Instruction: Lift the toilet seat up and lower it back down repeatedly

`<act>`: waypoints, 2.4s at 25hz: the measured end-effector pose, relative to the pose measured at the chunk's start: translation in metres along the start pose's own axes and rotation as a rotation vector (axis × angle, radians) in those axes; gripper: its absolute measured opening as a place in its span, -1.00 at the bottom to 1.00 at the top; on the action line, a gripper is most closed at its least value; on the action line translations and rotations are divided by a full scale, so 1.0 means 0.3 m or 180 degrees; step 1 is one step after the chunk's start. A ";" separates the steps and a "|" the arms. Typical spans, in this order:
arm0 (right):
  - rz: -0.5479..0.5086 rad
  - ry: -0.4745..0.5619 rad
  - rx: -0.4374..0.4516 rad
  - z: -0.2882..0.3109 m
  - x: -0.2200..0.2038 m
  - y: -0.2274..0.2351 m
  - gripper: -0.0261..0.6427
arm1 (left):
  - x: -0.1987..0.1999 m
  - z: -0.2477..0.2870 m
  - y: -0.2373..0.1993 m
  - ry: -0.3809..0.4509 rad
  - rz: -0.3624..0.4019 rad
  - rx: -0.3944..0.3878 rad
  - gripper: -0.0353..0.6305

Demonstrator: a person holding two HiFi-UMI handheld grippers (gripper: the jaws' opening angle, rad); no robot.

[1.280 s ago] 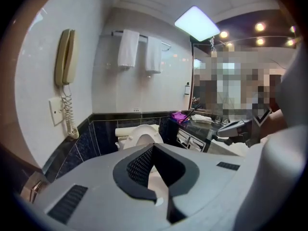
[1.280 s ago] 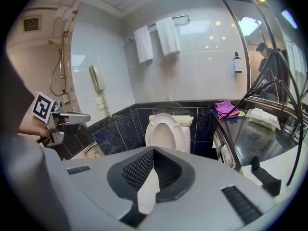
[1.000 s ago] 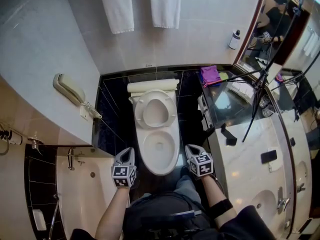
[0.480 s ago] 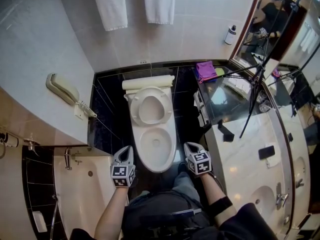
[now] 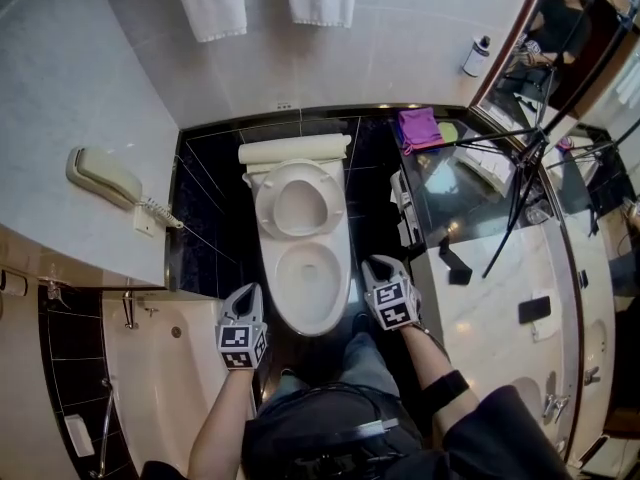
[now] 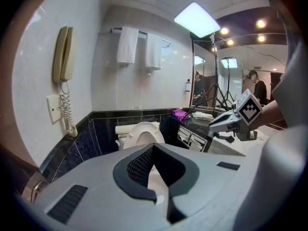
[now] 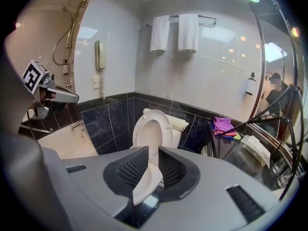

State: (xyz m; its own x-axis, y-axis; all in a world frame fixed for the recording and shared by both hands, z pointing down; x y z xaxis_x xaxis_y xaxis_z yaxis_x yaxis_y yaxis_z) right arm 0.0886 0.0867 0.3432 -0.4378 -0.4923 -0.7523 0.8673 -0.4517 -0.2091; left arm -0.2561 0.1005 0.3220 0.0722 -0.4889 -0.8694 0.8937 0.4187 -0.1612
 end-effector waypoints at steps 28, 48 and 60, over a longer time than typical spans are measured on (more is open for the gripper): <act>-0.1923 -0.0008 0.0135 0.993 0.275 0.305 -0.28 | 0.017 0.690 -0.037 -0.0130 0.0053 0.0364 -0.89; -0.2146 0.0027 0.0171 1.240 0.340 0.287 -0.67 | -0.069 0.753 -0.057 -0.0213 -0.0215 0.0500 -0.89; -0.2305 0.0002 0.0179 1.143 0.321 0.234 -0.68 | -0.152 0.724 -0.042 -0.0345 -0.0205 0.0491 -0.89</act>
State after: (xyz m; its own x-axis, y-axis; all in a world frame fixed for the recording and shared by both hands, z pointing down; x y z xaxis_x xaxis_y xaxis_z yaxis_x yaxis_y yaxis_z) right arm 0.0262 -0.2475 0.4703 -0.8976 -0.0548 -0.4375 0.3463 -0.7018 -0.6225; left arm -0.1744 -0.0486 0.4651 0.0524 -0.5939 -0.8028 0.9547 0.2656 -0.1341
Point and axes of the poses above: the fingertips, and each gripper's own axes: z forward along the fingers, y to its right, x out of its top, the point moved 10 cm from there along -z, backward along the fingers, and after that the axes turned 8 degrees about -z, right-handed, at the moved point
